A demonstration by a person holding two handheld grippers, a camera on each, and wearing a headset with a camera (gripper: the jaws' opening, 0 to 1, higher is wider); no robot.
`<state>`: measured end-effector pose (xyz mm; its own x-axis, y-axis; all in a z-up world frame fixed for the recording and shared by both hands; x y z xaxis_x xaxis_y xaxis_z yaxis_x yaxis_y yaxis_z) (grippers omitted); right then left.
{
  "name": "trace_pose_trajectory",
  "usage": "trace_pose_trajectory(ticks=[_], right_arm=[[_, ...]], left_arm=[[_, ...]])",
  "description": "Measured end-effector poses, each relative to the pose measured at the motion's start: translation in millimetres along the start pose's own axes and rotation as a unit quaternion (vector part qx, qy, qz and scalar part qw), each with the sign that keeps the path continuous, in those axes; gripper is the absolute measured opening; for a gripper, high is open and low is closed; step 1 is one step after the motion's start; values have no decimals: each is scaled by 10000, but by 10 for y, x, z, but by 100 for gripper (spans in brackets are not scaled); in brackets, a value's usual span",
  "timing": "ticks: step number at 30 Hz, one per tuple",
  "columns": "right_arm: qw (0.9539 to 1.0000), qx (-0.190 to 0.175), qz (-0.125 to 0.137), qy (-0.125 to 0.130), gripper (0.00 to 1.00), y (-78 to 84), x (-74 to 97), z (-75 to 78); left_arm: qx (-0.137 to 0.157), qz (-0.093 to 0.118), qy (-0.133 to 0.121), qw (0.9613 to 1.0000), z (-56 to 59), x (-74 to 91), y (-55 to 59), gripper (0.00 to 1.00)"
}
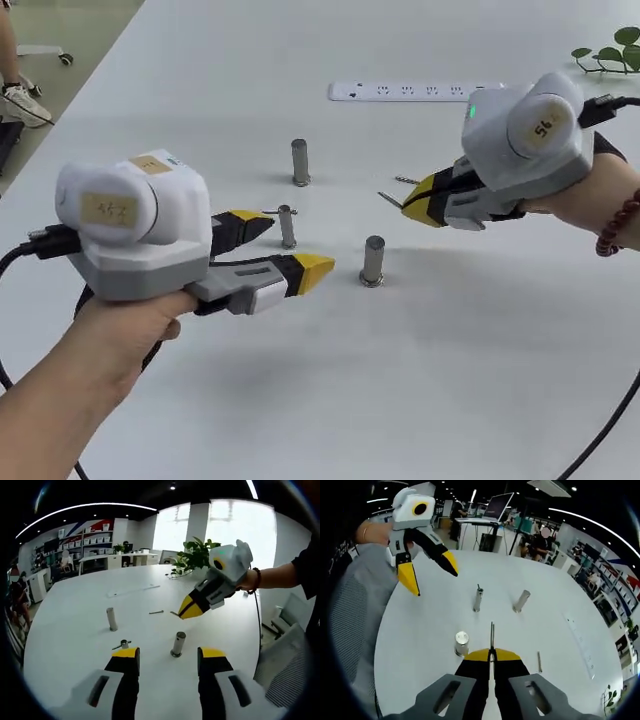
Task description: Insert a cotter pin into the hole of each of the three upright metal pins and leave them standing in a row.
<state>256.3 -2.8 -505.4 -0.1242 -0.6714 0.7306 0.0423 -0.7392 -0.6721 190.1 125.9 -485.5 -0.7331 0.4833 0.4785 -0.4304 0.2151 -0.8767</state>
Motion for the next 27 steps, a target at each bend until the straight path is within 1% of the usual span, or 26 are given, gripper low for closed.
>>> trace_pose_trajectory(ticks=[2,4,6,7,12,14,18,20,23,27], right_arm=[[9998,178,22,-18,0,-55,16,-58],[9995,321,34,-45,0,-101,24,-118],[9991,416,88,-67,0,-139,25,-160],[9989,454,108,-98,0,-160,21,-193],[9968,763,144,-164,0,-221,-3,-299],[9965,798,163,-190,0,-239,-6,-330],[9943,1022,190,-226,0,-288,-16,-394],[9935,1092,190,-244,0,-285,-24,-377],[9918,1239,203,-254,0,-314,-28,-422],[9900,1369,195,-268,0,-335,-50,-467]], left_arm=[[-16,-20,46,10000,23,-23,-17,42],[68,-20,128,9999,52,-53,-38,40],[191,-26,199,9996,76,-78,-49,36],[318,-65,261,9991,97,-102,-50,35],[607,-162,309,9975,116,-171,-44,28],[781,-174,368,9961,122,-182,-54,23],[925,-208,431,9946,125,-198,-59,22],[959,-229,464,9940,131,-199,-57,21],[1064,-275,539,9925,148,-202,-52,18],[1171,-251,644,9907,184,-205,-71,16]])
Point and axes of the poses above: the centre of the closed fingertips' face, and the gripper's own axes: x roughly backward along the fingers, z roughly to its right, y roughly out of its underside, the point moved 4 cm from there along x, roughly backward along the fingers, and after that the axes turned 10 degrees about -y, right-handed, at the moved point
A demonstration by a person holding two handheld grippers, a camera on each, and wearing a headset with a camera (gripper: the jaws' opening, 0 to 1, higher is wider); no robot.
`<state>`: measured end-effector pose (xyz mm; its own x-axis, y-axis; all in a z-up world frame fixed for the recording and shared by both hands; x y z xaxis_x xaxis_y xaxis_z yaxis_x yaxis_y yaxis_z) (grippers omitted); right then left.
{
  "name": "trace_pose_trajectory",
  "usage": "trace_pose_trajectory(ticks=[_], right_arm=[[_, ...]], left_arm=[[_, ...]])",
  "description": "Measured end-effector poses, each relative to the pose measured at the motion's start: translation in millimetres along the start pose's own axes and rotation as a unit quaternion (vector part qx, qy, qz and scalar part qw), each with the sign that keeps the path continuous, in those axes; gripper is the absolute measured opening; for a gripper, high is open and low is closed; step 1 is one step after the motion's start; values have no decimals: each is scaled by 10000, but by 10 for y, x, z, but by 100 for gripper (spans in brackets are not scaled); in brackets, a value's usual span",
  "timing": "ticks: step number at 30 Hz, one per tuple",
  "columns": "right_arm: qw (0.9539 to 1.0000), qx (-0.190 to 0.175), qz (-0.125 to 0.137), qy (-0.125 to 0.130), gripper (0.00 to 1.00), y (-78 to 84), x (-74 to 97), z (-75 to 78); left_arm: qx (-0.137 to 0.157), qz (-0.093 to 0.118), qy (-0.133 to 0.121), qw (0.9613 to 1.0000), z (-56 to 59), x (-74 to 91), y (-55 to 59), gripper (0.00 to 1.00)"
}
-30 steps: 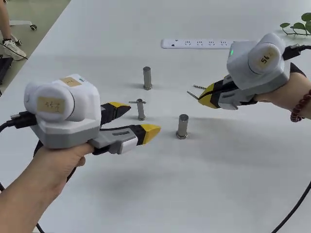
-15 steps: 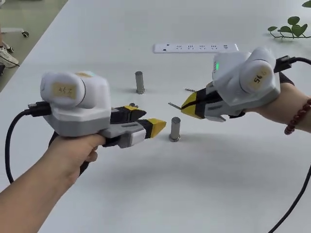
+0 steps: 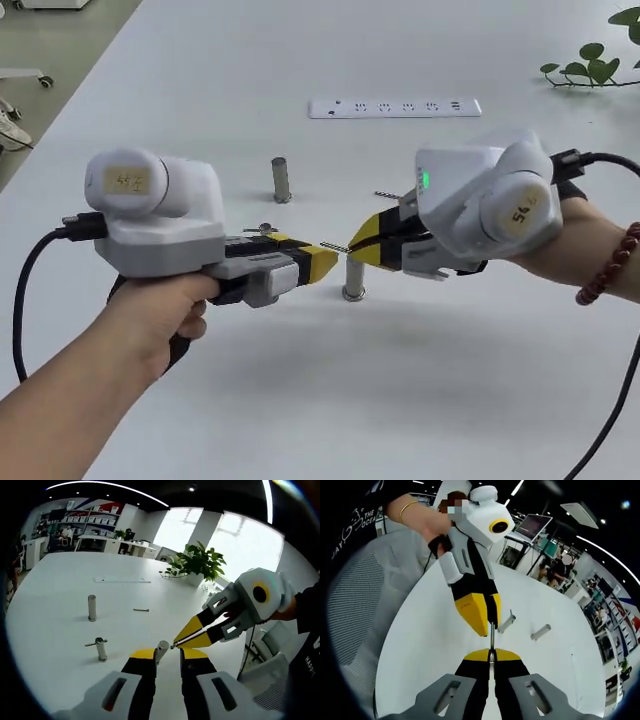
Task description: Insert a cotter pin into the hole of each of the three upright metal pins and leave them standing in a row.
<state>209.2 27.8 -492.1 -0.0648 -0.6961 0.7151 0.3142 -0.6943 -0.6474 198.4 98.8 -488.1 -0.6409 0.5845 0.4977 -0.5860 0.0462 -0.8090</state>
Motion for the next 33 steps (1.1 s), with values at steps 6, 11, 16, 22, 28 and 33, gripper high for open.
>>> trace_pose_trajectory(ticks=[6,11,16,22,28,33], right_arm=[[10000,97,12,1,0,-36,-15,-31],[9999,100,17,17,0,-51,-18,-31],[9998,126,86,98,0,-100,-8,-10],[9998,153,113,117,0,-123,-7,-17],[9998,127,84,101,0,-107,-21,-27],[9998,82,133,109,0,-108,-24,-31]], left_arm=[[120,-2,144,9998,58,-13,-13,11],[331,10,158,9993,57,-18,-23,9],[442,14,190,9988,55,-18,-35,5],[638,-13,198,9978,52,-20,-38,1],[684,-71,190,9975,53,-28,-12,1],[507,-54,227,9984,60,-22,-13,1]])
Point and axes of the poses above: the centre of the closed fingertips' face, and the gripper's own axes: x roughly backward along the fingers, z roughly to its right, y roughly out of its underside, the point moved 4 cm from there along x, roughly backward along the fingers, and after that the axes turned 10 degrees about -y, right-handed, at the moved point
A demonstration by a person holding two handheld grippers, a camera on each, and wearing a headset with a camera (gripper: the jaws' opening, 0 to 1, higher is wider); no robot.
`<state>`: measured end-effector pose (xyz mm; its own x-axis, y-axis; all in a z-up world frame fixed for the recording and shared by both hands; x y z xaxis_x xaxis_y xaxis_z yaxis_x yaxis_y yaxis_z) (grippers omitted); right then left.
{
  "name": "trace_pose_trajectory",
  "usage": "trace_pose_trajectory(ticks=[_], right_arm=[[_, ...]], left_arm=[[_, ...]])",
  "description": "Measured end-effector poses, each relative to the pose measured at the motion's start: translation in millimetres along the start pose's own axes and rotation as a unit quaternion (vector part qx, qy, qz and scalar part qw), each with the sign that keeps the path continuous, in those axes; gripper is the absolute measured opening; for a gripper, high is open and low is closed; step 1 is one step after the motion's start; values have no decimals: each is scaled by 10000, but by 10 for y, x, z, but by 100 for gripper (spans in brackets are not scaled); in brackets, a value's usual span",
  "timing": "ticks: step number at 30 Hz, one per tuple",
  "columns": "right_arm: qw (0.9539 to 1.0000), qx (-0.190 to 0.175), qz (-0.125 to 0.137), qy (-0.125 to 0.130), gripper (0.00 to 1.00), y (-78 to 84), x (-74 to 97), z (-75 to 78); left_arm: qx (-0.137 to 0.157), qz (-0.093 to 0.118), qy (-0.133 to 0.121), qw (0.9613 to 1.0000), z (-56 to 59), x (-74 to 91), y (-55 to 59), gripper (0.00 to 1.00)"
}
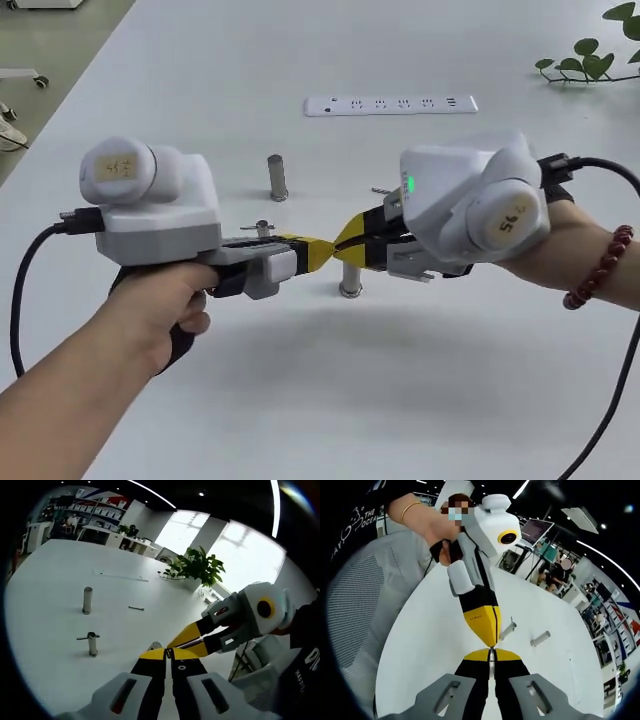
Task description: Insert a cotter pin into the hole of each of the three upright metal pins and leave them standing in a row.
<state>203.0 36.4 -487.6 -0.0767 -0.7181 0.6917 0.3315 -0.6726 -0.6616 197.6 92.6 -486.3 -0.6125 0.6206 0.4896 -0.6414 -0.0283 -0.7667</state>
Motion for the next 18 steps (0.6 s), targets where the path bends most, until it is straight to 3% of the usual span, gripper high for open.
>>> trace_pose_trajectory(ticks=[8,10,14,18], right_arm=[[9998,-187,86,-18,0,24,-2,24],[9991,-401,119,-75,0,52,-7,19],[9960,-859,243,-79,1,104,3,29],[9882,-1431,533,-152,1,134,8,10]], left_arm=[[-294,95,1,9995,-5,-9,-11,0],[-363,133,17,9992,-1,-3,-18,0],[-567,253,94,9980,17,22,-40,0],[-639,330,168,9973,28,34,-54,0]])
Point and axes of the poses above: the centre of the closed fingertips' face, and the gripper's own axes: x roughly backward along the fingers, z roughly to its right, y roughly out of its underside, the point moved 4 cm from there along x, roughly backward along the fingers, and after that the axes turned 10 degrees about -y, right-handed, at the moved point
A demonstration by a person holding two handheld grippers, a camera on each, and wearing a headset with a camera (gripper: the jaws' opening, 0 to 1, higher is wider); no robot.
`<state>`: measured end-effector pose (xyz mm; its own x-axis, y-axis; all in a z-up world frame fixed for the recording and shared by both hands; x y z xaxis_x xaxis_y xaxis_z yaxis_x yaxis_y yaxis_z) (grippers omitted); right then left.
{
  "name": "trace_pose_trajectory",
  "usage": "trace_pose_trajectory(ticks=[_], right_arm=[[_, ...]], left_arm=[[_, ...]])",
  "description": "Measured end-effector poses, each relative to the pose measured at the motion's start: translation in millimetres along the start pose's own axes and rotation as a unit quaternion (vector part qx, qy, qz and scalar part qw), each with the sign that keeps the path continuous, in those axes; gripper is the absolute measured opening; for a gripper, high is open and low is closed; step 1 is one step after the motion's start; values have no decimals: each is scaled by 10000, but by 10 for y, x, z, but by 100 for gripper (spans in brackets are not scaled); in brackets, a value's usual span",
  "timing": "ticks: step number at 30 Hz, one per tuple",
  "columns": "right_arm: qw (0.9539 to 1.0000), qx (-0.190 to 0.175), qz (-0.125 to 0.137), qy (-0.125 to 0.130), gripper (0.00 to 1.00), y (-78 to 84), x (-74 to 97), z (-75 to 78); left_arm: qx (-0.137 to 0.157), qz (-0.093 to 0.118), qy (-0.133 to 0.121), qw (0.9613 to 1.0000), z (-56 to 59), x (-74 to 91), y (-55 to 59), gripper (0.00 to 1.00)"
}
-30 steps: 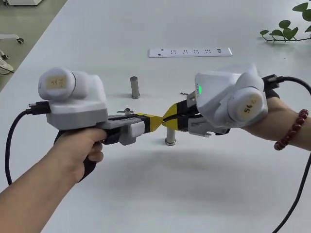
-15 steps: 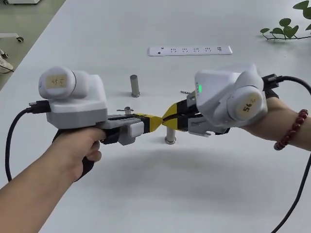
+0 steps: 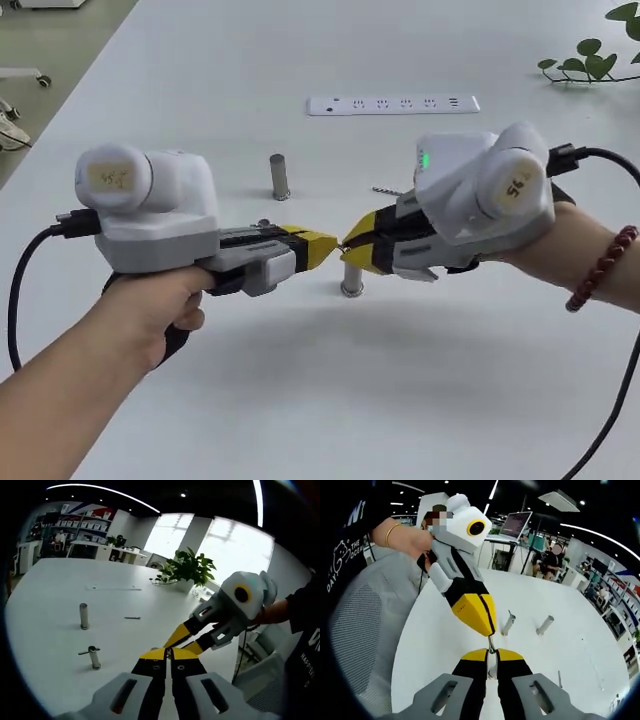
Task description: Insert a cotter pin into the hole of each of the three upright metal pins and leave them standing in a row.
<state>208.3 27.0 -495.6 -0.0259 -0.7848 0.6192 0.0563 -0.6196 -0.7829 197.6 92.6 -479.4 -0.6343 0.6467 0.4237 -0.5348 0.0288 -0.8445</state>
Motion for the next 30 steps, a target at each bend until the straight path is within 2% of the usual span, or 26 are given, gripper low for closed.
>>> trace_pose_trajectory(ticks=[3,7,10,14,18,21,24,29,30], right_arm=[[9988,-452,147,-111,2,32,12,-21],[9937,-1004,411,-274,5,76,35,0],[9878,-1350,624,-457,7,92,44,-37],[9776,-1745,889,-774,8,98,47,-118],[9752,-1808,928,-877,9,144,55,-162],[9687,-1905,1138,-1111,10,110,65,-238],[9650,-1960,1222,-1245,11,94,71,-277],[9556,-2086,1418,-1527,10,52,90,-343],[9555,-2079,1420,-1538,9,49,90,-348]], left_arm=[[-152,-32,7,9999,-11,8,24,0],[-279,-24,80,9996,-22,38,60,0],[-336,14,174,9993,-25,65,84,0],[-426,108,341,9985,-6,100,94,0],[-422,151,567,9974,31,131,109,0],[-506,197,762,9956,87,150,119,0],[-474,203,900,9946,121,152,137,0],[-505,167,1117,9923,184,149,184,0],[-499,179,1153,9919,196,150,185,0]])
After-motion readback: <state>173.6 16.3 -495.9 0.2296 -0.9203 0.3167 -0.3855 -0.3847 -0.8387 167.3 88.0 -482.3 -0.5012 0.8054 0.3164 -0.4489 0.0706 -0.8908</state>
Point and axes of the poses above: the centre of the closed fingertips' face, and the gripper's own axes: x roughly backward along the fingers, z roughly to its right, y roughly out of its underside, the point moved 4 cm from there along x, roughly backward along the fingers, and after that the axes turned 10 degrees about -y, right-handed, at the moved point
